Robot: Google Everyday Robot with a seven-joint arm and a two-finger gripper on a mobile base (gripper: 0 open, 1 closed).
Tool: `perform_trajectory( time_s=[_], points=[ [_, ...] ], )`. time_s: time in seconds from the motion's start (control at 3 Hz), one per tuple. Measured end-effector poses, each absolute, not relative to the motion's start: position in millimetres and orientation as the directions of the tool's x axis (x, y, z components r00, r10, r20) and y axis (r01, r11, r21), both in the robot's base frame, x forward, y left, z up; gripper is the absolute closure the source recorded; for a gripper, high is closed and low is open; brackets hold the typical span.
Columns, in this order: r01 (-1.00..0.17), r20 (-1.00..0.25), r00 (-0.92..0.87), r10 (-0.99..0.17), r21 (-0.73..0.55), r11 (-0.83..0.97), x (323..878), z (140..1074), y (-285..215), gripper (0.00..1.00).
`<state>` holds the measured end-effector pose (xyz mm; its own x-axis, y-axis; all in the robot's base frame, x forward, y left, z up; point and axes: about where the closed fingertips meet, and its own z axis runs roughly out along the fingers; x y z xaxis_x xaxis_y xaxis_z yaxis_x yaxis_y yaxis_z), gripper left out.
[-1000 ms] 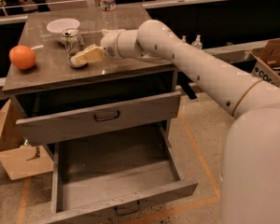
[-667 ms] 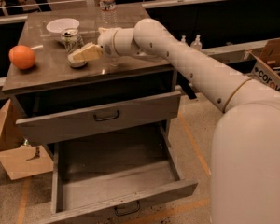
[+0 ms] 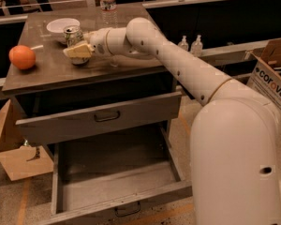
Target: Place 7up can into middle drawer
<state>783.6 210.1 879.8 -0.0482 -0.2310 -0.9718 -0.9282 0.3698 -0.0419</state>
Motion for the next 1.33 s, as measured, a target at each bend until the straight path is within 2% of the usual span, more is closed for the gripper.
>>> perform_trajectory(
  time_s=[0.33, 0.67, 1.0, 1.33],
  points=[
    [-0.933, -0.972, -0.054, -0.228, -0.032, 0.357, 782, 878, 213, 0.61],
    [-0.922, -0.974, -0.044, -0.223, -0.047, 0.385, 772, 890, 195, 0.85],
    [-0.894, -0.968, -0.055, -0.245, -0.062, 0.444, 753, 900, 163, 1.0],
    [-0.875, -0.954, -0.093, -0.284, -0.058, 0.481, 722, 896, 136, 1.0]
  ],
)
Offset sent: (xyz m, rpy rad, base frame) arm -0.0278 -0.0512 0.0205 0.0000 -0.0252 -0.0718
